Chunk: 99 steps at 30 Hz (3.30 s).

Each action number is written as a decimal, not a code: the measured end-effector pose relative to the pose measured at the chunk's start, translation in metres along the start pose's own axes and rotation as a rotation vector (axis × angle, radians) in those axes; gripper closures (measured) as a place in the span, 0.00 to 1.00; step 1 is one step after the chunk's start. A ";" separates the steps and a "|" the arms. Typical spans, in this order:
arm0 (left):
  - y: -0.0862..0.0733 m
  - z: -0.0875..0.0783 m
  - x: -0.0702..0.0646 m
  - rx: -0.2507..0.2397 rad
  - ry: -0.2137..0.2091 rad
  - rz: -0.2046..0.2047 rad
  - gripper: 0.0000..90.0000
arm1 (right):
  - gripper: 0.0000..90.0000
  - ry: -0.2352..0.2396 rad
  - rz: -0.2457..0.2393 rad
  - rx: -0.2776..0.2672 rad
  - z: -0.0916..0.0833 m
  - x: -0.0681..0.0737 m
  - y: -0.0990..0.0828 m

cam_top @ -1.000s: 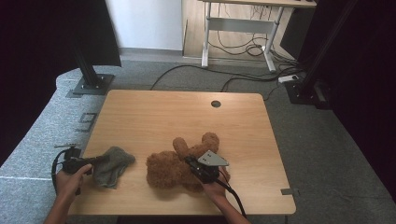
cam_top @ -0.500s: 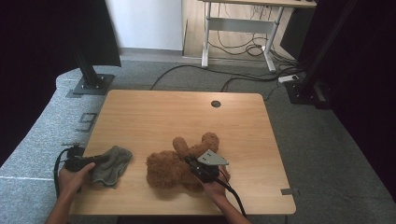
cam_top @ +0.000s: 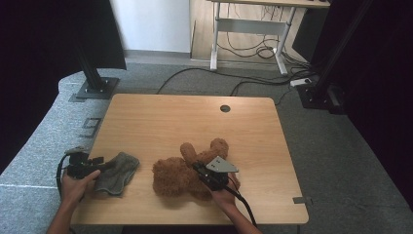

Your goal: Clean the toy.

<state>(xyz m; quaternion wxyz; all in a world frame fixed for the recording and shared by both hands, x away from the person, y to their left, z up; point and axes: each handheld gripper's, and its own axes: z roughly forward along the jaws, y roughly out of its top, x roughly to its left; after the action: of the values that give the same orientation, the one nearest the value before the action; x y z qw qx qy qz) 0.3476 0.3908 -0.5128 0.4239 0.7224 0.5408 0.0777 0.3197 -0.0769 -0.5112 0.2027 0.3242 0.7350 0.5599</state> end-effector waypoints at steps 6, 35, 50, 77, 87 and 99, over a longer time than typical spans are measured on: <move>0.008 -0.011 -0.009 -0.052 -0.003 0.019 0.26 | 0.92 0.000 0.000 -0.002 0.000 0.000 0.000; 0.025 0.007 -0.112 -0.058 -0.228 0.193 0.28 | 0.40 0.027 0.061 -0.060 -0.011 -0.013 0.038; 0.022 0.031 -0.146 0.009 -0.277 0.242 0.27 | 0.26 -0.009 0.093 -0.027 -0.044 -0.033 0.026; 0.011 0.075 -0.151 0.114 -0.287 0.216 0.28 | 0.24 -0.014 0.155 0.137 -0.039 -0.052 -0.010; 0.033 0.096 -0.157 0.133 -0.256 0.235 0.29 | 0.27 -0.081 0.170 0.132 -0.036 -0.062 -0.011; 0.063 0.128 -0.157 0.128 -0.242 0.220 0.29 | 0.28 -0.162 0.193 0.118 -0.025 -0.091 -0.007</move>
<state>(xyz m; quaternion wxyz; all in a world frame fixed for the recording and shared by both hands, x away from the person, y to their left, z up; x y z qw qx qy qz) 0.4023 0.1860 -0.4955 0.4282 0.8067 0.4073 0.0014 0.3654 -0.1595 -0.5161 0.1871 0.4488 0.7132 0.5049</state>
